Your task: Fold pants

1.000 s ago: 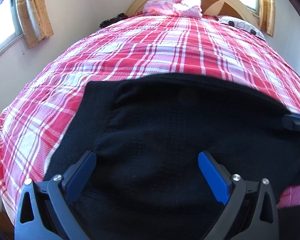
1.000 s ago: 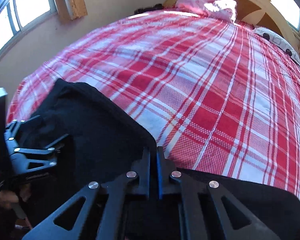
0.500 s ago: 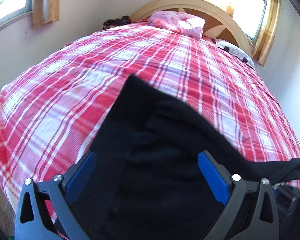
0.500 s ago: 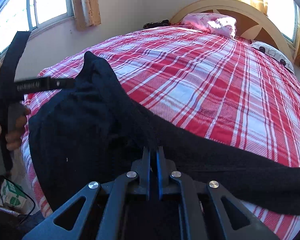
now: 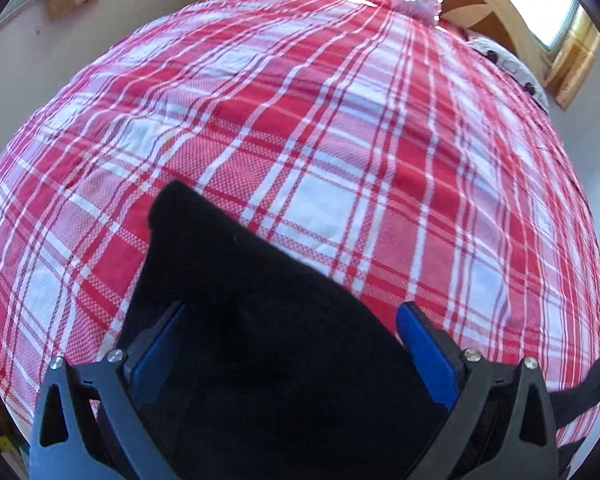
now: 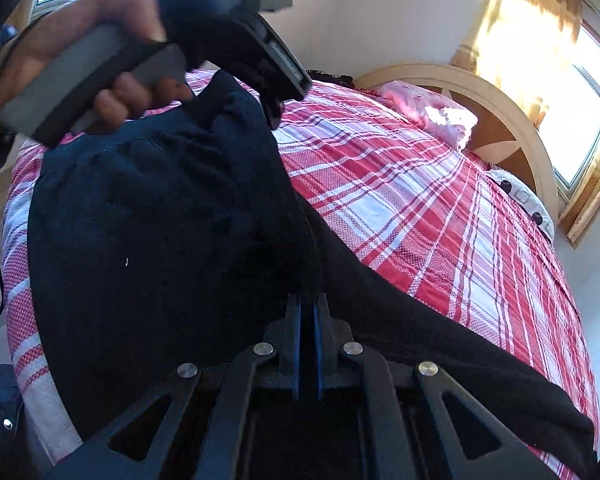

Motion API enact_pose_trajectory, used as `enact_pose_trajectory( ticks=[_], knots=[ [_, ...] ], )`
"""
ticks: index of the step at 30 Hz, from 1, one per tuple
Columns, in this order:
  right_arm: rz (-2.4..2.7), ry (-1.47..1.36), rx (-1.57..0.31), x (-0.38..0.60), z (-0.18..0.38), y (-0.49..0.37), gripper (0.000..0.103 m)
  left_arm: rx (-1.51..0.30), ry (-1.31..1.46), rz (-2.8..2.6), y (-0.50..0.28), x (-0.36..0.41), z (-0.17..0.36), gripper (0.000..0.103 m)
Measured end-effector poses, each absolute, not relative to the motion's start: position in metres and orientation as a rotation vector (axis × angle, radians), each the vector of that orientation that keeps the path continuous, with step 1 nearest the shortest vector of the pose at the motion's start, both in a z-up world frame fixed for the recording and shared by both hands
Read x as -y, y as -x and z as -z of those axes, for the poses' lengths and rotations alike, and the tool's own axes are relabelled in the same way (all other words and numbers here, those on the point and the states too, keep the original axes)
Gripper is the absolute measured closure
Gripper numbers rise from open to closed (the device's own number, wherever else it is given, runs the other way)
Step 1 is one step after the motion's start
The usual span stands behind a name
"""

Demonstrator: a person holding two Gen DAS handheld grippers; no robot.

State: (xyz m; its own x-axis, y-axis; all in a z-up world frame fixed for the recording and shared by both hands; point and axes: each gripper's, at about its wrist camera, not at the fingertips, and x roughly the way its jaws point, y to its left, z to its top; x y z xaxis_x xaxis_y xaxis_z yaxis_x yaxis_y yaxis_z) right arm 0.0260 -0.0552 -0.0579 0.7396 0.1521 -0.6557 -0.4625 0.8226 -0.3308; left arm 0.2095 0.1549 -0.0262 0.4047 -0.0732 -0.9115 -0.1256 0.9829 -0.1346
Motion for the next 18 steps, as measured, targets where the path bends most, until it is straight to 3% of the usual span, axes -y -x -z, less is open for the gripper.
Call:
enact_pose_trajectory(
  ticks=[1, 4, 6, 9, 12, 18],
  knots=[
    [-0.359, 0.509, -0.653, 0.055, 0.058, -0.025, 0.097, -1.167, 0.189, -0.054, -0.212, -0.156, 0.029, 0.001],
    [-0.374, 0.520, -0.641, 0.055, 0.058, -0.020, 0.097, -1.181, 0.185, -0.089, -0.212, -0.164, 0.038, 0.020],
    [-0.378, 0.503, -0.640, 0.057, 0.057, -0.021, 0.097, -1.127, 0.166, -0.098, -0.203, -0.168, 0.034, 0.047],
    [-0.376, 0.437, -0.654, 0.068, 0.054, -0.027, 0.097, -1.065, 0.186, -0.076, -0.189, -0.182, 0.028, 0.078],
    [-0.379, 0.330, -0.678, 0.081, 0.048, -0.036, 0.098, -0.987, 0.339, 0.026, -0.164, -0.204, 0.016, 0.086],
    [-0.368, 0.190, -0.602, 0.092, 0.005, -0.019, 0.097, -0.859, 0.261, 0.082, -0.105, -0.204, -0.022, 0.086]
  ],
)
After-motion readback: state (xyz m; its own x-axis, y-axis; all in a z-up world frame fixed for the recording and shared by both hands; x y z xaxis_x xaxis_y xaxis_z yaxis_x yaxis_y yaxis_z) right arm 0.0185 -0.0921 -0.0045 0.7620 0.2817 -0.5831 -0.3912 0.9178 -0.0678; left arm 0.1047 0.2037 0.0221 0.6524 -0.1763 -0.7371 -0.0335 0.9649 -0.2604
